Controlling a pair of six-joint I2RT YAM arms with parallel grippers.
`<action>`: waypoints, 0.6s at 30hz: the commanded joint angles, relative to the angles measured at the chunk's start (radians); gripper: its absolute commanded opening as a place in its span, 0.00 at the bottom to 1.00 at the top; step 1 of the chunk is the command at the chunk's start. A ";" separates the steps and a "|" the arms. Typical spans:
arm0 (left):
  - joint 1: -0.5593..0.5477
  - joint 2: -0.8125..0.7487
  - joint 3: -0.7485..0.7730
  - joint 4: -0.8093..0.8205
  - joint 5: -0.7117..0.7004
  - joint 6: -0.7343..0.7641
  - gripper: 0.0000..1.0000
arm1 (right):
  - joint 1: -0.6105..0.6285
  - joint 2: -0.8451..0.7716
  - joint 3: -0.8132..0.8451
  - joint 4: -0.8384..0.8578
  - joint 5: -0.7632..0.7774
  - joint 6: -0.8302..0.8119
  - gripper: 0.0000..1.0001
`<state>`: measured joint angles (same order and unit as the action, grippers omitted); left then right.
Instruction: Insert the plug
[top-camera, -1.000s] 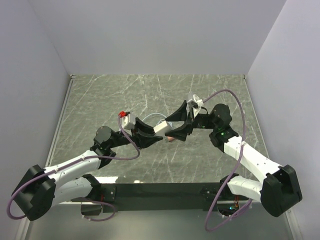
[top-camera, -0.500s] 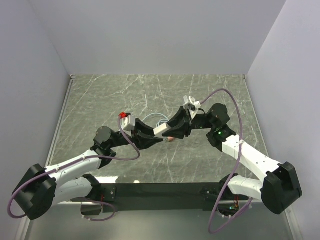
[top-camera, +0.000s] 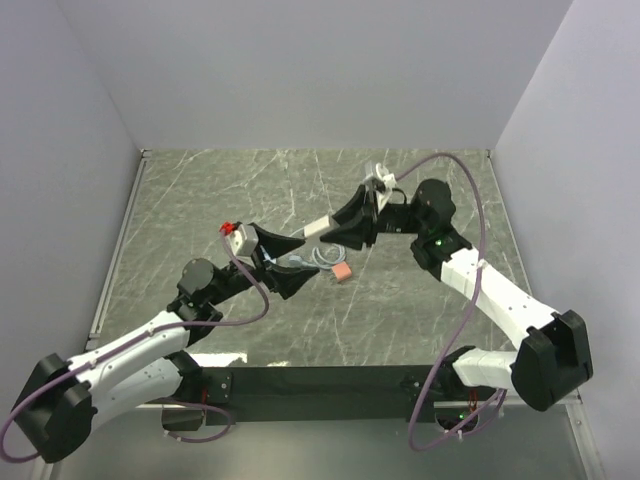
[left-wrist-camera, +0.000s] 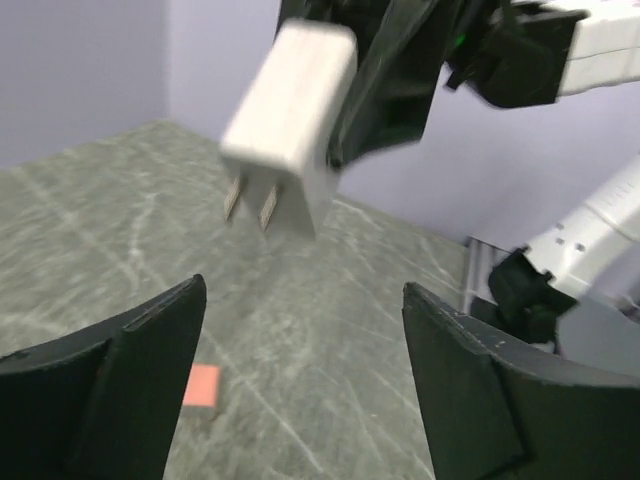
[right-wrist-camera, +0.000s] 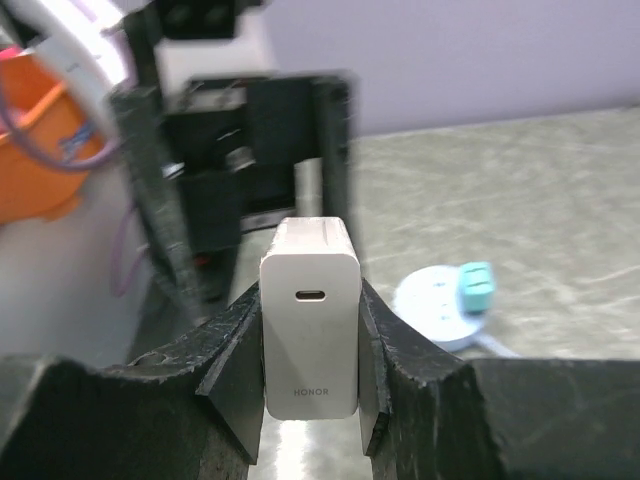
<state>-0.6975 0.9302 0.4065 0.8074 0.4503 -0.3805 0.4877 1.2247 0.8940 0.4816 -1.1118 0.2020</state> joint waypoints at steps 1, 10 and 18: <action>0.006 -0.092 -0.035 -0.118 -0.197 0.028 0.86 | -0.017 0.034 0.130 -0.049 0.030 -0.073 0.00; 0.091 -0.220 -0.075 -0.341 -0.634 -0.046 0.81 | -0.002 0.185 0.227 -0.279 0.234 -0.268 0.00; 0.306 -0.068 -0.044 -0.387 -0.739 -0.127 0.84 | 0.130 0.350 0.380 -0.470 0.450 -0.404 0.00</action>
<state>-0.4339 0.8310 0.3313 0.4271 -0.2115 -0.4683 0.5636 1.5482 1.1496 0.0711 -0.7792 -0.1066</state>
